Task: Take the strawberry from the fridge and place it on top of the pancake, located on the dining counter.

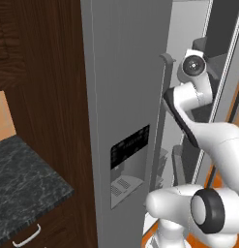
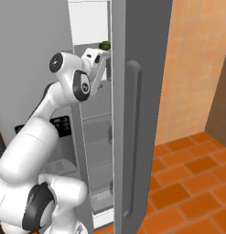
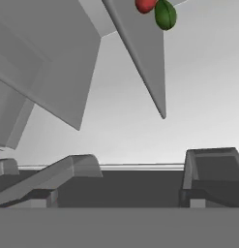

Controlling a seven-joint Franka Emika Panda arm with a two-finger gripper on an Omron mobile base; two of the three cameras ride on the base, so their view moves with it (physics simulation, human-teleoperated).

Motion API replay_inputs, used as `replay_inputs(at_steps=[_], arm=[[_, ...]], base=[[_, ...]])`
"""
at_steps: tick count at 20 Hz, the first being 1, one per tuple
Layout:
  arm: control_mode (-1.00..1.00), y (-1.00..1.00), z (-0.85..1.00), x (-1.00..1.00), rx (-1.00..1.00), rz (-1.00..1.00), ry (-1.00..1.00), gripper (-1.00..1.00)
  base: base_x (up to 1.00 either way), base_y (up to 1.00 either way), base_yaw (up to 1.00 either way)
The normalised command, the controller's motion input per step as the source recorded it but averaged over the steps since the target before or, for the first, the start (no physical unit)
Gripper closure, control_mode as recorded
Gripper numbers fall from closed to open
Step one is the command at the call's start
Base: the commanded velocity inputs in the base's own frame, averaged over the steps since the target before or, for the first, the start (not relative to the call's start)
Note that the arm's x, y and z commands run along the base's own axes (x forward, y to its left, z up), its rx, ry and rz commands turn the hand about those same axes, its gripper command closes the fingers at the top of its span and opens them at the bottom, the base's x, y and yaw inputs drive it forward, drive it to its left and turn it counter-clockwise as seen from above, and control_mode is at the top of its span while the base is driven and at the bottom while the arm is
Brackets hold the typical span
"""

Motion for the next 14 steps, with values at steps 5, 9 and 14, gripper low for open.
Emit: replay_inputs(at_steps=[5, 9, 14], arm=[[-1.00, -0.65, 0.00, 0.30, 0.00, 0.00, 0.00, -1.00], [-1.00, -0.78, 0.00, 0.05, 0.00, 0.00, -0.02, -1.00], [-1.00, -0.91, 0.00, 0.00, 0.00, 0.00, -0.05, -1.00]], base=[[0.00, 0.00, 0.00], [0.00, 0.00, 0.00], [0.00, 0.00, 0.00]])
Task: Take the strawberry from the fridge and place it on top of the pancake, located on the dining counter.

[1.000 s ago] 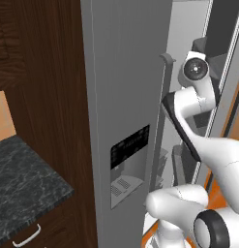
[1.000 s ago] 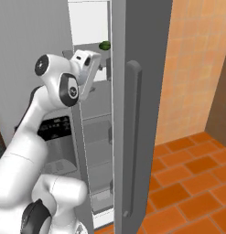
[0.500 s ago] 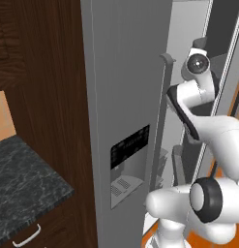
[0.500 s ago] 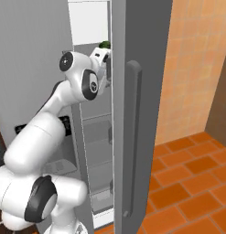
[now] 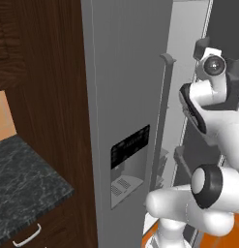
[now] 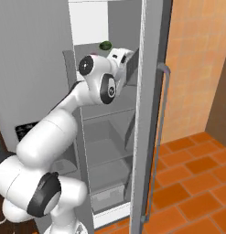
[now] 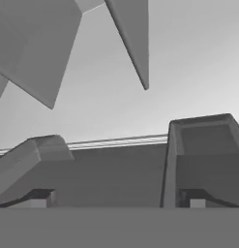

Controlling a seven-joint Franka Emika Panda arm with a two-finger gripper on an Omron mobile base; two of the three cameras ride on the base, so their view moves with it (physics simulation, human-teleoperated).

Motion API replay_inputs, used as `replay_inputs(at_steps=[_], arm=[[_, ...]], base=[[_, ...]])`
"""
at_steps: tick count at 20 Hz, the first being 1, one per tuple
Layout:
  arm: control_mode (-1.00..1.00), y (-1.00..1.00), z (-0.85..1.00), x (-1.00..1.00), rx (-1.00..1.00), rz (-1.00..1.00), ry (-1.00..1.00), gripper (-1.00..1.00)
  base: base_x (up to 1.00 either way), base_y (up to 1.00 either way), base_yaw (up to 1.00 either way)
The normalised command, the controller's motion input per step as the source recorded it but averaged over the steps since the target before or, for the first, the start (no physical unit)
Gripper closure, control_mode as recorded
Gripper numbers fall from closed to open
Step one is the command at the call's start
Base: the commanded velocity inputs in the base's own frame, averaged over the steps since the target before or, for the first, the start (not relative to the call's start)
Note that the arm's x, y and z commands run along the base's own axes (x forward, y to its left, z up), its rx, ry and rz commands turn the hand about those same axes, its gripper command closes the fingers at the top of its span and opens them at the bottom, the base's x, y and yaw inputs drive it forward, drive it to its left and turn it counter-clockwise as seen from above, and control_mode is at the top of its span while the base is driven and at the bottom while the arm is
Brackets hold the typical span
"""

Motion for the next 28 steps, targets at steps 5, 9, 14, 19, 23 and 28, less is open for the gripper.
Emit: replay_inputs(at_steps=[5, 9, 14, 19, 23, 28], arm=[[-1.00, -0.93, 0.01, 0.01, 0.01, 0.00, -0.05, -1.00], [-1.00, -0.89, 0.05, 0.12, 0.04, 0.00, -0.02, -1.00], [-1.00, -0.78, 0.11, 0.29, 0.08, 0.00, 0.00, -1.00], [-1.00, -0.65, 0.00, 0.35, 0.09, -0.01, 0.00, -1.00], [-1.00, -0.52, 0.00, 0.26, 0.07, 0.00, 0.00, -1.00], [-1.00, -0.32, 0.00, 0.07, 0.06, 0.00, -0.02, -1.00]], base=[[0.00, 0.00, 0.00], [0.00, 0.00, 0.00], [0.00, 0.00, 0.00], [0.00, 0.00, 0.00], [0.00, 0.00, 0.00], [0.00, 0.00, 0.00]])
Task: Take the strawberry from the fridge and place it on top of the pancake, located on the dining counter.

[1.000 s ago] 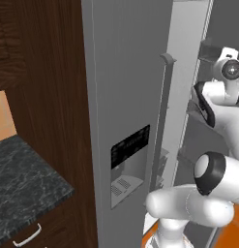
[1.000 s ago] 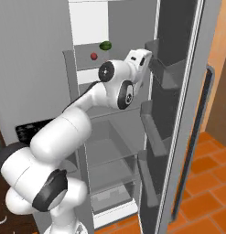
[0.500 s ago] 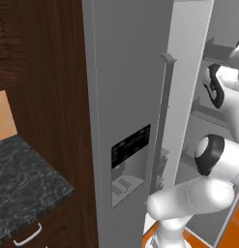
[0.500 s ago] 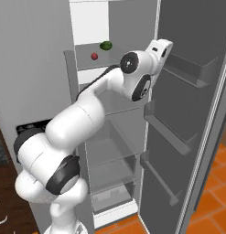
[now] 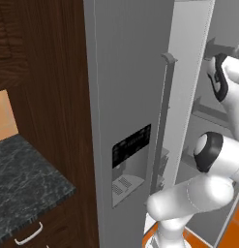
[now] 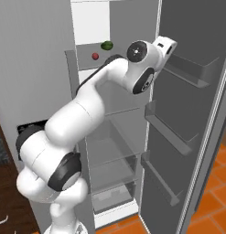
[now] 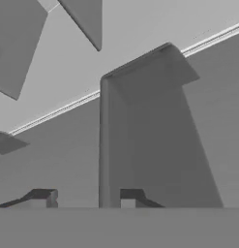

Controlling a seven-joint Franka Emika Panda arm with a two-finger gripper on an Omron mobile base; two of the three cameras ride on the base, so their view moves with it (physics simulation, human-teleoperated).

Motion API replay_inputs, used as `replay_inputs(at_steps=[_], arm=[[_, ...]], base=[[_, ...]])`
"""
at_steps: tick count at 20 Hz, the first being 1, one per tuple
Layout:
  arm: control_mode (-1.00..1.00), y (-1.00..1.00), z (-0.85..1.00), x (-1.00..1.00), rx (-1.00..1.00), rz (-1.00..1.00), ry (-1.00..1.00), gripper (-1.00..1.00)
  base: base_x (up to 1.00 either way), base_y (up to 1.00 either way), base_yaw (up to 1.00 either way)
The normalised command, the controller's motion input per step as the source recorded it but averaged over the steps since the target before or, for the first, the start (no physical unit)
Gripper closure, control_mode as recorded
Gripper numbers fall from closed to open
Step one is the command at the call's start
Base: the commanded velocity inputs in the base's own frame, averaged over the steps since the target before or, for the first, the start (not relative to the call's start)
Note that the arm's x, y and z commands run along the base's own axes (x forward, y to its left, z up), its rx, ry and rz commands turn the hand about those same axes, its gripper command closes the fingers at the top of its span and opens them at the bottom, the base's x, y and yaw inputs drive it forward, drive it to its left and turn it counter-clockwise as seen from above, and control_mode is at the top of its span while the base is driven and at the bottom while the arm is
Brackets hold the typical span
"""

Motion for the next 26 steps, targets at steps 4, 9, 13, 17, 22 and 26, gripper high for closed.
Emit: replay_inputs(at_steps=[4, 9, 13, 17, 22, 26], arm=[[-1.00, 0.39, 0.02, -0.87, 0.04, 0.00, -0.09, -1.00], [-1.00, 0.91, 0.00, -0.79, 0.03, -0.01, 0.00, -1.00], [-1.00, 0.97, 0.00, -0.81, 0.10, -0.10, -0.01, -1.00], [-1.00, 0.72, 0.00, -0.86, 0.20, -0.12, -0.02, -1.00], [-1.00, 0.56, 0.00, -0.87, 0.25, -0.11, -0.02, -1.00], [-1.00, 0.54, 0.00, -0.80, 0.30, -0.11, -0.02, -1.00]], base=[[0.00, 0.00, 0.00], [0.00, 0.00, 0.00], [0.00, 0.00, 0.00], [0.00, 0.00, 0.00], [0.00, 0.00, 0.00], [0.00, 0.00, 0.00]])
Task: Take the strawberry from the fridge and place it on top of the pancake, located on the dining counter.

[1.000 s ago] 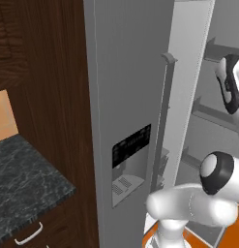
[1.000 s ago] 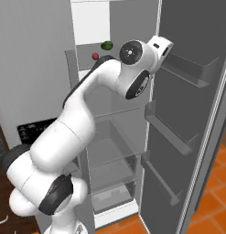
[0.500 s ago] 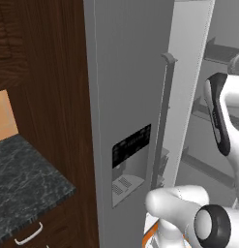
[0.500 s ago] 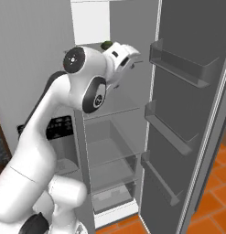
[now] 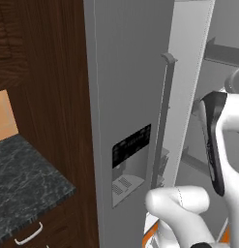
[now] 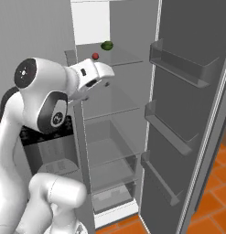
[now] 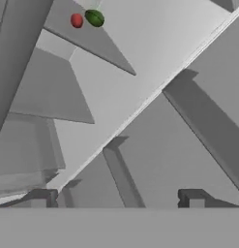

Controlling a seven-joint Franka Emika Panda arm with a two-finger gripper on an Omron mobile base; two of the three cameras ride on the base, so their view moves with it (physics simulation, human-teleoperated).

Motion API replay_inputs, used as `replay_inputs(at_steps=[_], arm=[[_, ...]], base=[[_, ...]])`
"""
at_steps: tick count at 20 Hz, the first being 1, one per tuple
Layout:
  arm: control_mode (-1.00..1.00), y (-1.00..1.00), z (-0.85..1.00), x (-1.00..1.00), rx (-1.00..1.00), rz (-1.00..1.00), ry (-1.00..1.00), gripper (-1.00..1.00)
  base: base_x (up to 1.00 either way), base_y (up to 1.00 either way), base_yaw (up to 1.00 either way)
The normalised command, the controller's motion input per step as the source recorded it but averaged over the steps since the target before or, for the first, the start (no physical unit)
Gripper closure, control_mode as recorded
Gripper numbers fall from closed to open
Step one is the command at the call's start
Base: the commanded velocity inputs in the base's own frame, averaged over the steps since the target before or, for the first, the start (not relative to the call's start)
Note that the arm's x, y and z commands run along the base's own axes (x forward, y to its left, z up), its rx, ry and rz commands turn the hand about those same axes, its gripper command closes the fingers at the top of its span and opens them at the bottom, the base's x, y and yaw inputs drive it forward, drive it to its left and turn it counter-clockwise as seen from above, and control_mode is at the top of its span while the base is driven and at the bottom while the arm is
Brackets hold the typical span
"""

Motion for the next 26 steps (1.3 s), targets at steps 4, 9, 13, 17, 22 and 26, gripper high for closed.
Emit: replay_inputs(at_steps=[4, 9, 13, 17, 22, 26], arm=[[-1.00, 0.46, 0.00, -0.72, 0.33, -0.07, -0.02, -1.00], [-1.00, 0.48, -0.12, -0.57, 0.35, 0.00, -0.04, -1.00], [-1.00, 0.60, -0.20, -0.55, 0.33, 0.00, -0.04, -1.00], [-1.00, 0.66, -0.18, -0.56, 0.29, 0.00, -0.02, -1.00], [-1.00, 0.53, -0.13, -0.42, 0.21, -0.02, 0.00, -1.00], [-1.00, 0.26, 0.00, 0.00, 0.00, -0.01, 0.00, -1.00]], base=[[0.00, 0.00, 0.00], [0.00, 0.00, 0.00], [0.00, 0.00, 0.00], [0.00, 0.00, 0.00], [0.00, 0.00, 0.00], [0.00, 0.00, 0.00]])
